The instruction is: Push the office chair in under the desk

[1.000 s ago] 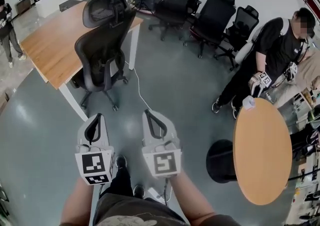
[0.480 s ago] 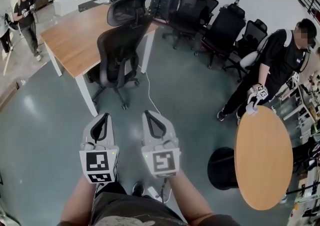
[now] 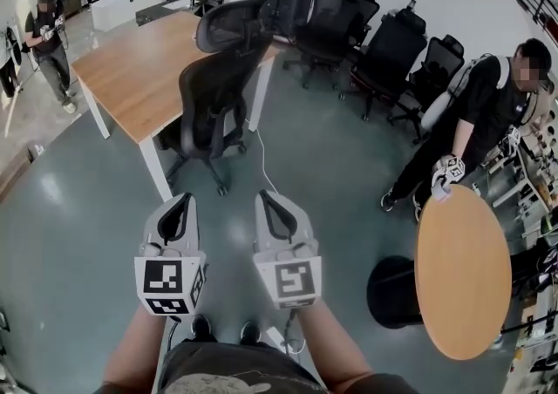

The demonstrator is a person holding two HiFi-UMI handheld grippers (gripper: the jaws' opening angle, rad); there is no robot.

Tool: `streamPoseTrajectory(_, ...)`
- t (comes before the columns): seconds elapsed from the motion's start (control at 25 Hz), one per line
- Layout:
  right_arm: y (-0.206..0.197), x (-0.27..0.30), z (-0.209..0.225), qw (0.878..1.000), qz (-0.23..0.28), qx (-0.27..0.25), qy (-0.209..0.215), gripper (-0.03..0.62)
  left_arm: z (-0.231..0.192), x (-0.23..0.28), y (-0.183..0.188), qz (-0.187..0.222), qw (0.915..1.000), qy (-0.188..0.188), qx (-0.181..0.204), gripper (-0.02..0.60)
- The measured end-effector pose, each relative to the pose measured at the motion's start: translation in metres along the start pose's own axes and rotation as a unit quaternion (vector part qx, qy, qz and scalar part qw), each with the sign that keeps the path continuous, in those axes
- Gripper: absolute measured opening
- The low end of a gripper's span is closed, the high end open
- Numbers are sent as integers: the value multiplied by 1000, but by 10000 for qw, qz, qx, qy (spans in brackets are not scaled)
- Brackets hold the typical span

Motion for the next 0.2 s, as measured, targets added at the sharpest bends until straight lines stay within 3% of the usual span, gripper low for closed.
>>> streamPoseTrajectory(0.2,-5,6,-5,9994,-205,258,-50,-10,-11,2,5,1,9999,-94,70,17)
Point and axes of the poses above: the fingertips, and each gripper's own axes: x forward along the fingers, z to its right, y out of its top, the point moved 7 cm from there along -x, backward along the fingers, and after that the axes turned 4 degrees about z, right-handed, at the moved point
